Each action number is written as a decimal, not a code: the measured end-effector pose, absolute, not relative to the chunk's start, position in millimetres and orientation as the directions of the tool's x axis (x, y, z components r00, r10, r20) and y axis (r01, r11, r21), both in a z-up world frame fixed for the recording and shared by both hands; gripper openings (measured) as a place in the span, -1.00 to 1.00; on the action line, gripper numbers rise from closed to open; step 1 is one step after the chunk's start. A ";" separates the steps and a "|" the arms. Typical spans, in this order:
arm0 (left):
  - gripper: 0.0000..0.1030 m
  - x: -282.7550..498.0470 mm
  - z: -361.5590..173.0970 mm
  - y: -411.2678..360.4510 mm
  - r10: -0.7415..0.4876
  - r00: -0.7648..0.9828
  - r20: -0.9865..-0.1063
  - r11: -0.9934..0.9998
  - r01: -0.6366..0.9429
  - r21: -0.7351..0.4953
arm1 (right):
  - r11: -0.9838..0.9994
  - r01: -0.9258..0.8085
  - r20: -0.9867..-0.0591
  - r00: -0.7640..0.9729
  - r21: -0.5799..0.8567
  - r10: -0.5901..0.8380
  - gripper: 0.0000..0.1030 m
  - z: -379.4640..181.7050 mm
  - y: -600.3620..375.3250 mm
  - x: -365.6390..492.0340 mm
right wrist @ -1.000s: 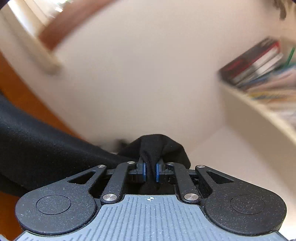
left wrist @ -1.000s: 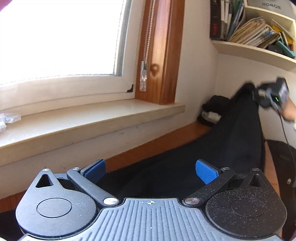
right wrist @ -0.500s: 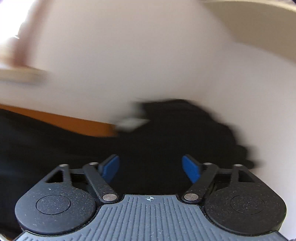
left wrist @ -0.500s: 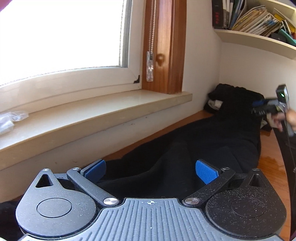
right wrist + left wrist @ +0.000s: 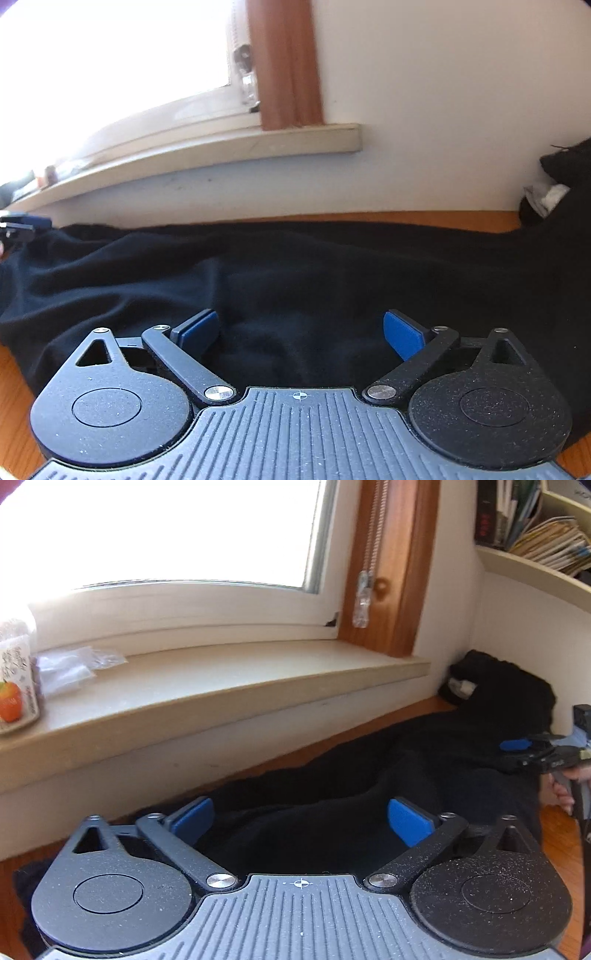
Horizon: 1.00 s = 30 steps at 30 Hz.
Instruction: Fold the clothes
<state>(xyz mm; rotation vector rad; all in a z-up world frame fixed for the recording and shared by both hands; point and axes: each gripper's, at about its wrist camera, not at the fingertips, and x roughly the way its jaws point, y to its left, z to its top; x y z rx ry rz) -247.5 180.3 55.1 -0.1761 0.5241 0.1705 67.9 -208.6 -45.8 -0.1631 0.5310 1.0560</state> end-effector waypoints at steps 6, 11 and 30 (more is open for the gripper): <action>0.30 -230.1 55.1 191.4 0.120 0.795 -0.594 0.976 -0.205 -0.078 | 0.530 -0.838 -0.580 0.369 0.131 0.727 0.96 -58.4 -202.8 64.6; 0.51 -207.3 50.4 181.1 0.082 0.744 -0.663 0.992 -0.126 -0.018 | 0.531 -0.838 -0.584 0.372 0.123 0.722 0.99 -63.4 -204.7 62.2; 0.47 -217.5 74.4 159.5 0.379 0.764 -0.522 0.924 -0.342 0.171 | 0.530 -0.840 -0.589 0.372 0.114 0.717 1.00 -62.6 -199.2 62.0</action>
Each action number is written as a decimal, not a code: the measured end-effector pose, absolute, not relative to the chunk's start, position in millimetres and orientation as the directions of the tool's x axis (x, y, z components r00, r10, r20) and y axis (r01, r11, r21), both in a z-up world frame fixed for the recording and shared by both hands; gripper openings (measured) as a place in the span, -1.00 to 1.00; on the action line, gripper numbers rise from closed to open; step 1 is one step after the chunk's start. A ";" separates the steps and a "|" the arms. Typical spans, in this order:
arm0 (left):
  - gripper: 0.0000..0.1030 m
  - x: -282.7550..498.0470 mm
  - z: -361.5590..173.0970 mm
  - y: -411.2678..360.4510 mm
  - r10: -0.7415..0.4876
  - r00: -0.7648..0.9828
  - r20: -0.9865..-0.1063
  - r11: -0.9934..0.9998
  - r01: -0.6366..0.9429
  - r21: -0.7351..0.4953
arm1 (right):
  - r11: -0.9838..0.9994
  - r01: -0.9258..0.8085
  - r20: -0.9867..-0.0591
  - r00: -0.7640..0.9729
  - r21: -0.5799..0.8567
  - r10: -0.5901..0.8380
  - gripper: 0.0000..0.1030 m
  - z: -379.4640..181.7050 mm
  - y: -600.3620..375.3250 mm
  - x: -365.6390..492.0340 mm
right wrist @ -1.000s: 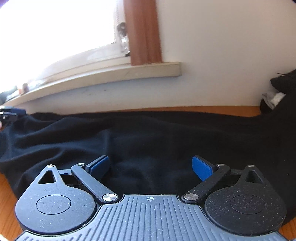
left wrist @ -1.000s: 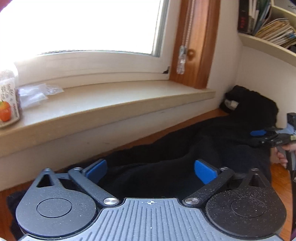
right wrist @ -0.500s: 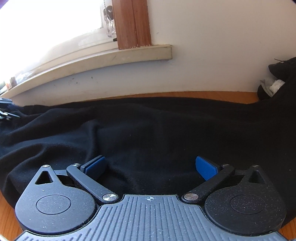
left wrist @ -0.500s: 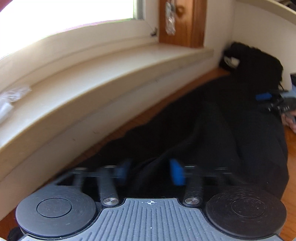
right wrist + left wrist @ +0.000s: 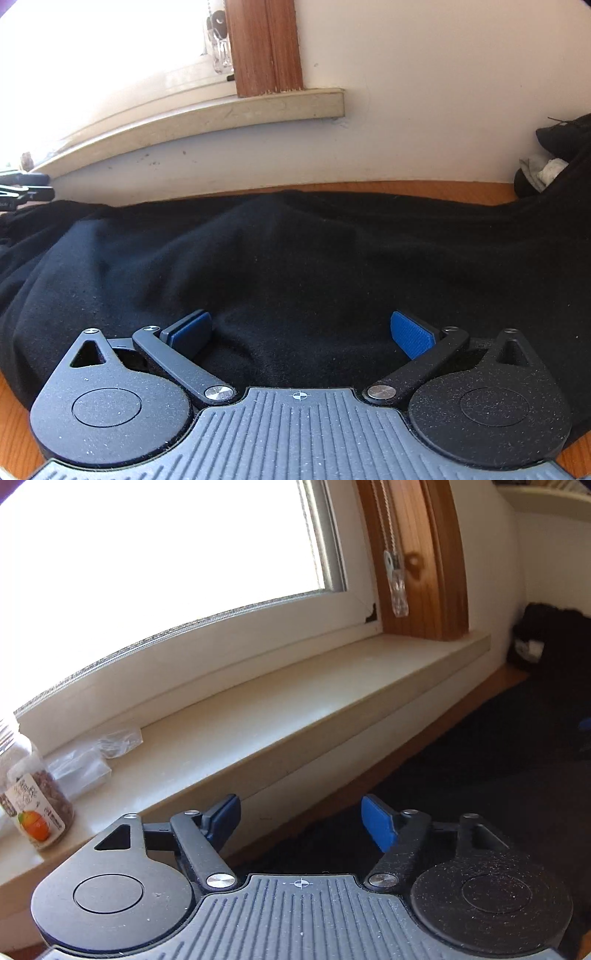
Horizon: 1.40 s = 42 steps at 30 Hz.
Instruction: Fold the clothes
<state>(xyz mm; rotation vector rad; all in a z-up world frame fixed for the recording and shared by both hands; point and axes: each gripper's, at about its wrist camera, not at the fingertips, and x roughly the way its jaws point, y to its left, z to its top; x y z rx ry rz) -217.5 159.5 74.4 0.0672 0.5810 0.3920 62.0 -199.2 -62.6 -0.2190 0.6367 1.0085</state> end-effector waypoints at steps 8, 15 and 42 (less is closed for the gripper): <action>0.61 -287.9 69.3 168.8 0.383 0.753 -0.535 0.910 -0.408 0.077 | 0.536 -0.837 -0.589 0.382 0.106 0.713 1.00 -62.3 -198.0 58.9; 0.65 -359.0 56.1 173.0 0.408 0.723 -0.557 0.863 -0.504 -0.022 | 0.537 -0.838 -0.592 0.388 0.092 0.707 1.00 -62.5 -195.6 57.4; 0.61 -348.7 79.9 94.6 0.446 0.779 -0.441 0.870 -0.492 0.010 | 0.541 -0.836 -0.594 0.391 0.090 0.703 1.00 -63.1 -196.7 53.8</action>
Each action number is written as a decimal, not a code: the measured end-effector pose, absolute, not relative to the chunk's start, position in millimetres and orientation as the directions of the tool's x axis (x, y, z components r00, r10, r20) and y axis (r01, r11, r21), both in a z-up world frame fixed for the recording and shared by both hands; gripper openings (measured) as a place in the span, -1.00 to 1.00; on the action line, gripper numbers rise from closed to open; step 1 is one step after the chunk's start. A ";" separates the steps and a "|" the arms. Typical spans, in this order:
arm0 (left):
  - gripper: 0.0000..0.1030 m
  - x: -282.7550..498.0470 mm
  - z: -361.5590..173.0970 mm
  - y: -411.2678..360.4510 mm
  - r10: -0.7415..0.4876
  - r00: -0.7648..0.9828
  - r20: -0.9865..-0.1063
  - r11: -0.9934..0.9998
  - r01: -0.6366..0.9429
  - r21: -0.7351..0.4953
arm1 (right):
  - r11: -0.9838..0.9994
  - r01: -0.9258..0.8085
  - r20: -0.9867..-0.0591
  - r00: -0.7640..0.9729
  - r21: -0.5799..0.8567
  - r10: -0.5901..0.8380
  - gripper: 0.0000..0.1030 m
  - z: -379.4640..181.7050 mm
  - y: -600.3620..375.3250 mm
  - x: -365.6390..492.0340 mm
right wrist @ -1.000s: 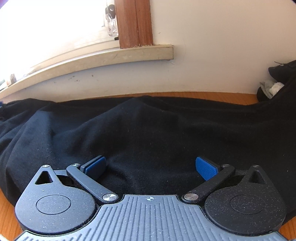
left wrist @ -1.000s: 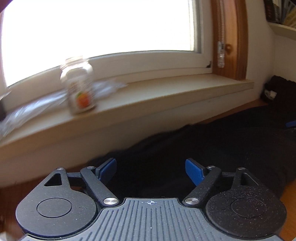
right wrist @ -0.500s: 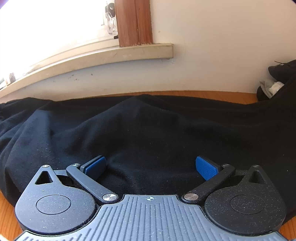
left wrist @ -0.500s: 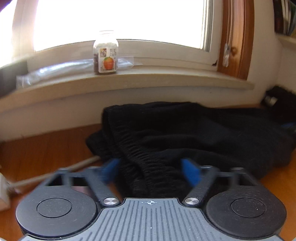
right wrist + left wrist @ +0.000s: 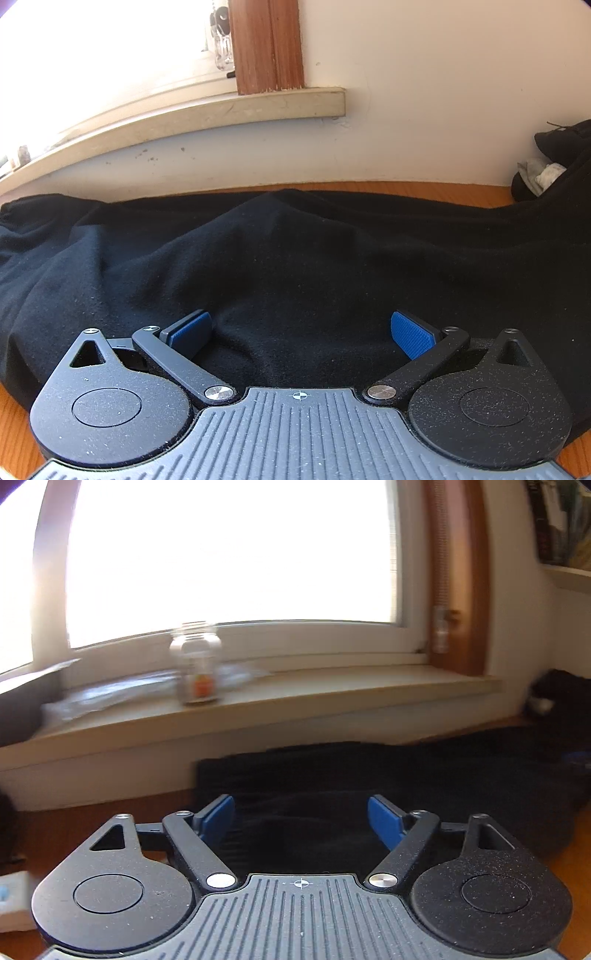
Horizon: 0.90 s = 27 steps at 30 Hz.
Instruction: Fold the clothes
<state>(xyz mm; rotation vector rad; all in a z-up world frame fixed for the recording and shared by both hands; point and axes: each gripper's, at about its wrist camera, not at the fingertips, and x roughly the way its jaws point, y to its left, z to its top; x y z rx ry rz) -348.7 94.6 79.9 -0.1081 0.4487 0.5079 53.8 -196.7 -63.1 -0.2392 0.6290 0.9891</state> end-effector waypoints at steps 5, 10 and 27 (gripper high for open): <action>0.61 -287.8 72.8 21.3 0.258 0.846 -0.466 0.958 -0.287 0.009 | 0.551 -0.829 -0.593 0.400 0.091 0.699 1.00 -63.2 -197.0 55.8; 0.61 -224.6 55.2 -51.2 0.110 0.856 -0.505 0.994 -0.085 0.073 | 0.563 -0.821 -0.591 0.408 0.096 0.696 1.00 -63.6 -198.5 58.5; -0.76 -147.5 54.3 -8.9 -0.144 0.862 -0.486 0.988 0.099 -0.118 | 0.566 -0.824 -0.455 0.520 -0.042 0.723 1.00 -49.8 -218.3 19.7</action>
